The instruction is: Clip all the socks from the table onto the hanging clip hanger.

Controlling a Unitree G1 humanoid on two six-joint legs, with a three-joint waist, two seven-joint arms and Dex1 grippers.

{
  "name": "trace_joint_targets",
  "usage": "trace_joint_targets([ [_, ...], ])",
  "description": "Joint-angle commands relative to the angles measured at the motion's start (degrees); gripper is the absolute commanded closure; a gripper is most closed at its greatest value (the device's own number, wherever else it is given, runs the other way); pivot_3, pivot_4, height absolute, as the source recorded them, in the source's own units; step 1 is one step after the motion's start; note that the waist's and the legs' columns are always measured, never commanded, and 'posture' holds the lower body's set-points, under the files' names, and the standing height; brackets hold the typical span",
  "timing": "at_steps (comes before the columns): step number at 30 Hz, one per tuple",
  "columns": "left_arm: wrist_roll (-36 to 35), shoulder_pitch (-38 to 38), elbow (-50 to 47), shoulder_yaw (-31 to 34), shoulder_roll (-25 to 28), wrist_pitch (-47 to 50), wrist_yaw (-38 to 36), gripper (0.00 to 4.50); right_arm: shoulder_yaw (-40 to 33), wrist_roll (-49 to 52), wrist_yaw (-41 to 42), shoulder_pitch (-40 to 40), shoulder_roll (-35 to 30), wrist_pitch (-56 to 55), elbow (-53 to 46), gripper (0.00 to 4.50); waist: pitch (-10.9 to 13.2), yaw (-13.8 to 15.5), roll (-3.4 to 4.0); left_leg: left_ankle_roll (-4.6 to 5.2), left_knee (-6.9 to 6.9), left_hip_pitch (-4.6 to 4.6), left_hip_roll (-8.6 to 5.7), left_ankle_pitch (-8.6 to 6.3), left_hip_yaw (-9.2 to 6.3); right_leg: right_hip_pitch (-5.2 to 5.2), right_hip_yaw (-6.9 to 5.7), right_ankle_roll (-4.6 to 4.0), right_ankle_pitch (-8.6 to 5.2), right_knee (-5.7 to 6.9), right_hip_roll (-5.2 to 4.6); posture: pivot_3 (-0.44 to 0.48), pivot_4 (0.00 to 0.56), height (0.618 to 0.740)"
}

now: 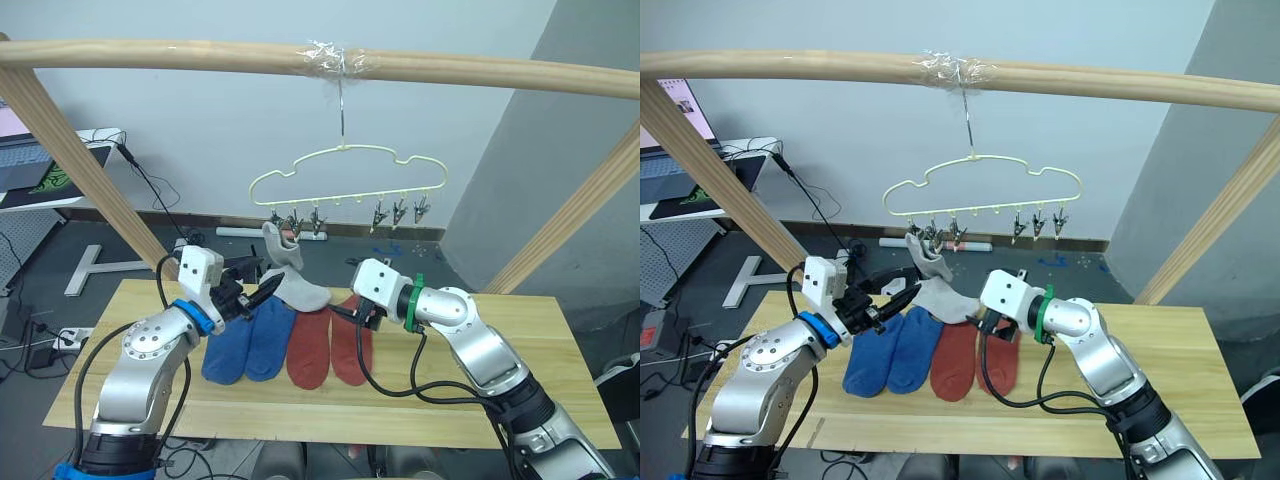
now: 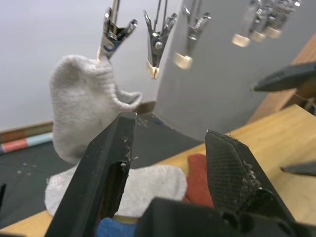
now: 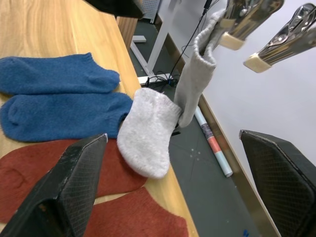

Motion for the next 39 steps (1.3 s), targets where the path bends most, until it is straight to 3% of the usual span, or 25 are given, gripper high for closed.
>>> trace_joint_targets([
  [1, 0.7, 0.53, 0.35, 0.79, 0.33, -3.16, -0.4, 1.93, -0.55, 0.49, -1.12, -0.54, 1.26, 1.13, -1.38, 0.02, 0.0, -0.02, 0.0, 0.0, 0.0, 0.01, 0.0, 0.0, 0.01, 0.0, 0.01, 0.0, 0.0, 0.01, 0.0, 0.057, 0.135, 0.71],
  [9, -0.69, 2.6, 1.0, 0.76, 4.33, -6.2, -7.39, 1.93, 6.43, -5.51, -3.5, -5.41, 5.18, -1.41, 11.44, 0.02, 0.01, -0.1, 0.02, 0.0, 0.0, 0.03, 0.01, 0.0, 0.04, 0.0, 0.01, -0.01, 0.0, 0.02, 0.03, 0.062, 0.143, 0.71],
  [15, -0.64, 2.76, 1.41, 1.77, 7.0, -6.58, -9.74, 1.93, 9.72, -8.79, -4.95, -11.66, 9.32, -8.22, 26.18, 0.02, 0.01, -0.03, 0.01, 0.0, 0.0, 0.04, 0.03, 0.0, 0.06, -0.02, 0.01, -0.03, -0.02, 0.02, 0.04, 0.094, 0.141, 0.71],
  [18, -2.18, 3.79, -1.52, 1.75, 9.19, -5.98, -13.09, 1.93, 11.44, -12.01, -7.91, -16.64, 12.13, -13.78, 38.06, 0.02, 0.01, -0.06, 0.02, 0.0, -0.02, 0.03, 0.03, 0.0, 0.05, -0.03, -0.01, -0.05, -0.03, 0.03, 0.05, 0.104, 0.14, 0.71],
  [24, -3.52, 8.7, -3.24, 3.63, 16.72, -4.32, -20.38, 1.93, 12.38, -15.21, -10.34, -23.17, 15.69, -21.82, 54.75, 0.02, 0.02, 0.12, 0.03, 0.01, -0.09, 0.02, 0.04, 0.0, 0.08, -0.1, 0.0, -0.12, -0.06, 0.06, 0.03, 0.145, 0.137, 0.71],
  [30, -0.63, 9.24, 1.8, 3.77, 19.8, -10.78, -23.95, 1.93, 11.63, -16.73, -10.63, -25.14, 17.37, -25.57, 61.33, 0.02, 0.03, 0.36, 0.04, 0.01, -0.11, 0.01, 0.05, 0.0, 0.06, -0.15, -0.04, -0.18, -0.1, 0.1, 0.04, 0.162, 0.138, 0.71],
  [34, 0.4, 7.69, 4.98, 2.8, 18.5, -12.97, -23.42, 1.93, 11.04, -17.16, -11.35, -26.1, 18.4, -26.58, 64.26, 0.93, 0.04, 0.55, 0.06, 0.01, -0.1, -0.01, 0.05, 0.0, 0.07, -0.17, -0.04, -0.18, -0.1, 0.11, 0.04, 0.165, 0.138, 0.71],
  [39, 1.89, 6.71, 5.69, 0.75, 18.17, -13.57, -23.69, 1.93, 10.98, -17.79, -11.31, -26.84, 19.21, -27.71, 65.7, 2.68, 0.04, 0.76, 0.06, 0.01, -0.11, -0.02, 0.06, -0.01, 0.08, -0.19, -0.03, -0.18, -0.1, 0.12, 0.05, 0.165, 0.138, 0.71],
])
